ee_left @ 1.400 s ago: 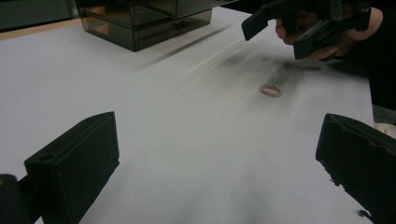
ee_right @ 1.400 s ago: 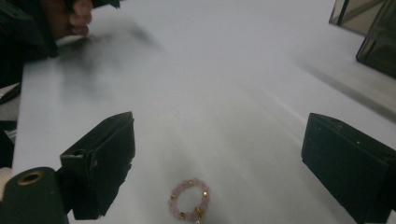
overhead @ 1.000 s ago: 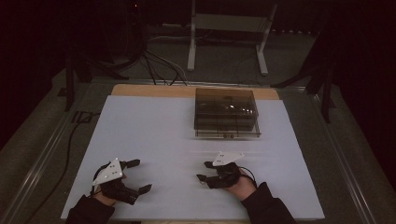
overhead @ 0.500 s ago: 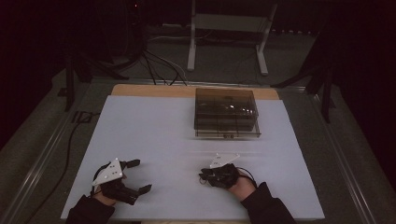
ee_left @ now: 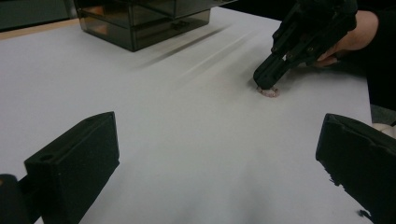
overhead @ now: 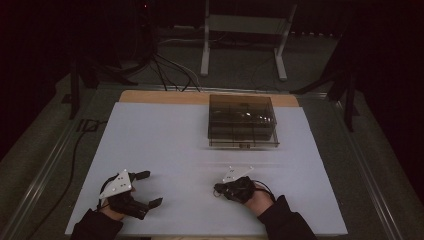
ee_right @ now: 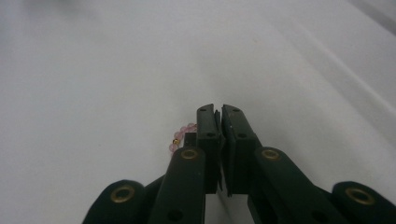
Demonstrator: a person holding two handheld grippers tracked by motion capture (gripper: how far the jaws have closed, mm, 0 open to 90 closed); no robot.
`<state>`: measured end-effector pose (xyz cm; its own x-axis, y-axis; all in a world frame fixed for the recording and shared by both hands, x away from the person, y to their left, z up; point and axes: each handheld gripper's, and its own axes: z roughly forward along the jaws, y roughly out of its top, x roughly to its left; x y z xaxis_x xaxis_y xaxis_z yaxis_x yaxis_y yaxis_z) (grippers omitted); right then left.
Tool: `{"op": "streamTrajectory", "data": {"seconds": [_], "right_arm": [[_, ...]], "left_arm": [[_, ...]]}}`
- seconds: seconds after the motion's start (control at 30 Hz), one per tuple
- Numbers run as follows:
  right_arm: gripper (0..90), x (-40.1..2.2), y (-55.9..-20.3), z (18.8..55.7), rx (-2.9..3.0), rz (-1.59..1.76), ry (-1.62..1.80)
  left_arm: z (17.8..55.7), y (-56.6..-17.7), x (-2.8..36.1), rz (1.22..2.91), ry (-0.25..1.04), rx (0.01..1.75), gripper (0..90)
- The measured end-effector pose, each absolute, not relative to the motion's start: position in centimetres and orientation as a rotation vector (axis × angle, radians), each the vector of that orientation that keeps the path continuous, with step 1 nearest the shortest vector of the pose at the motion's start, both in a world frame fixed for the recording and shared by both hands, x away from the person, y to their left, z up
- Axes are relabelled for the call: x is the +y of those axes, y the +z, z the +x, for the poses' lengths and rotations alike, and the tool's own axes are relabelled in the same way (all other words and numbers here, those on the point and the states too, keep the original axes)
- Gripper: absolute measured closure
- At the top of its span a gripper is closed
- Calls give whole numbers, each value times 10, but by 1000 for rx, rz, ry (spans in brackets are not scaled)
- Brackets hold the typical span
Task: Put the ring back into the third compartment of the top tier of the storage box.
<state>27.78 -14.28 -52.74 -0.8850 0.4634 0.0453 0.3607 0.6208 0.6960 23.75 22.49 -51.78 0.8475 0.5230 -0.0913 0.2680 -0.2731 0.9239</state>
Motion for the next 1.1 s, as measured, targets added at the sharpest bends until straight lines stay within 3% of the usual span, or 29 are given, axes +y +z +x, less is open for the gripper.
{"op": "streamTrajectory", "data": {"seconds": [1.1], "right_arm": [[874, -160, -498, 278, 2620, 788, 1232]], "left_arm": [[239, -519, 224, 1878, 275, 595, 6]]}}
